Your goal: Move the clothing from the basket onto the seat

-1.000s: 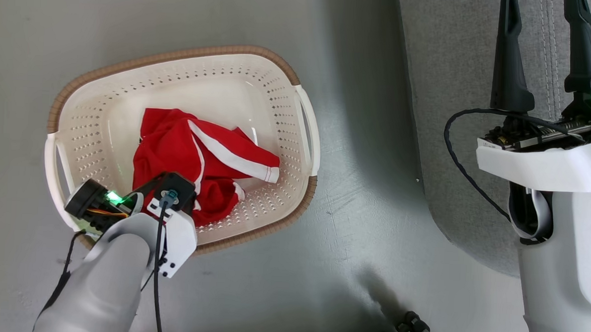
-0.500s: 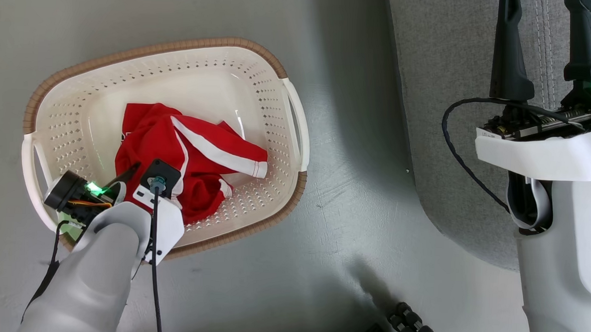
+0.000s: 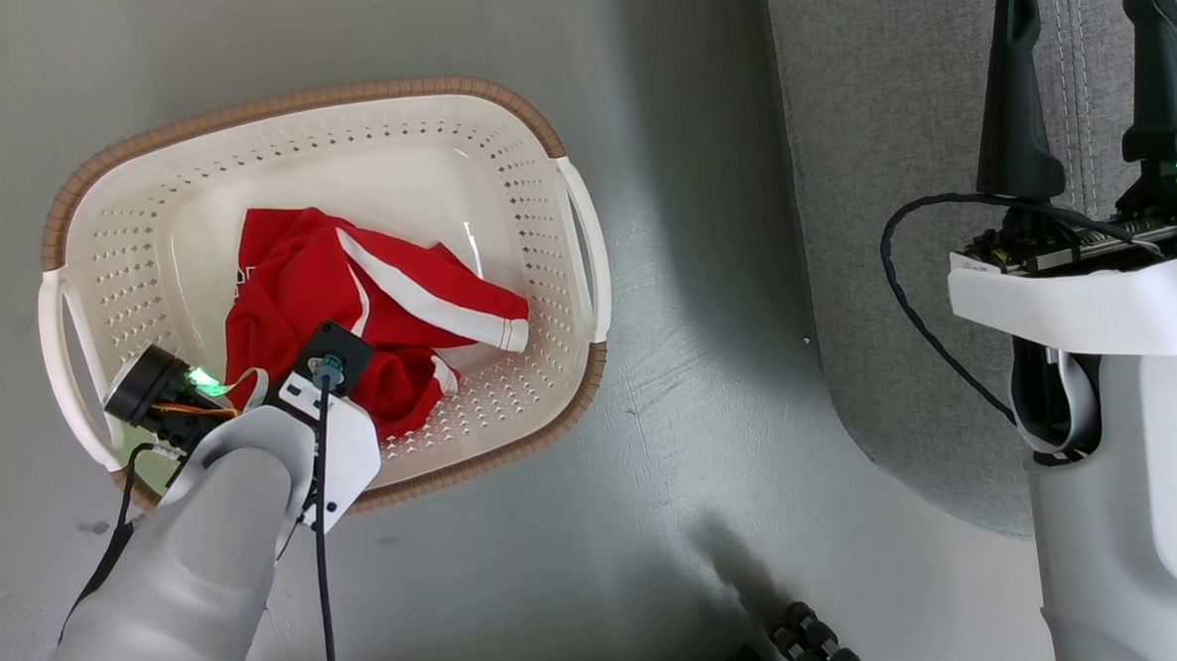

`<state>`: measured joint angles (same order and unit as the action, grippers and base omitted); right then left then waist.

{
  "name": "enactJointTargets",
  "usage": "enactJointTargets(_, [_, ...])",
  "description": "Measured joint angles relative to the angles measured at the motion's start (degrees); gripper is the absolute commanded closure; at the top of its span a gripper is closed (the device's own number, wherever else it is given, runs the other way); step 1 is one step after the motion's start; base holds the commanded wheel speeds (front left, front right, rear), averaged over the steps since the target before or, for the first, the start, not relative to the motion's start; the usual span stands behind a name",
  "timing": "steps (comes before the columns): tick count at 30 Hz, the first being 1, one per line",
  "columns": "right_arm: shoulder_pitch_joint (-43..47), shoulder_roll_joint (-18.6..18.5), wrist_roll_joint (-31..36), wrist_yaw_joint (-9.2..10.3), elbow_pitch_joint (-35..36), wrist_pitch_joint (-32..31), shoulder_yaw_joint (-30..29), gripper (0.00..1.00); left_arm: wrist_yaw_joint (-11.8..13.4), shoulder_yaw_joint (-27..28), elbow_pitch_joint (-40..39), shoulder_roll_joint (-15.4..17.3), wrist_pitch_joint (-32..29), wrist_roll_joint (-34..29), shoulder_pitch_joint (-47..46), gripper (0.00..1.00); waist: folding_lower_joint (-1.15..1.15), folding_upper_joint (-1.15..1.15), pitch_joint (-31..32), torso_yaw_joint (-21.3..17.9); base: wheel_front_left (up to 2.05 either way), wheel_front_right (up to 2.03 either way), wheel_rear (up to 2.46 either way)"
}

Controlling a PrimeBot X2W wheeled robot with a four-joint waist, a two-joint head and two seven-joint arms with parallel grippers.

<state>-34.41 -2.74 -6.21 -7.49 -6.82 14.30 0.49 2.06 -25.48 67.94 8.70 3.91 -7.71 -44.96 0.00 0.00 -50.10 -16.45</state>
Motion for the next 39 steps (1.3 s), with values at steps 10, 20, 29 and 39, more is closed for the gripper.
enactJointTargets(10, [-1.33, 0.0, -0.01, 0.0, 0.07, 0.0, -0.4, 0.0, 0.02, 0.16, -1.33, -0.33, 3.39, 0.51, -0.31, 1.0, 0.0, 0.0, 1.02, 0.43, 0.0, 0.0, 0.0])
enactJointTargets(20, [-1.19, 0.0, 0.11, 0.0, -0.01, 0.0, -1.11, 0.0, 0.09, 0.46, -3.0, -1.99, 7.33, 1.88, -1.42, 1.0, 0.0, 0.0, 3.06, 1.27, 0.0, 0.0, 0.0])
enactJointTargets(29, [-1.05, -0.01, 0.8, 0.0, -0.57, 0.01, -1.82, 0.0, 1.16, 2.0, -5.01, -3.27, 9.36, 3.72, -1.07, 1.0, 0.0, 0.0, 5.6, 2.47, 0.0, 0.0, 0.0])
enactJointTargets(39, [-0.75, -0.01, 2.82, 0.0, -0.94, 0.08, -2.37, 0.0, 1.97, 3.87, -8.92, -3.75, 10.23, 6.22, -0.52, 1.0, 0.0, 0.0, 9.0, 4.24, 0.0, 0.0, 0.0])
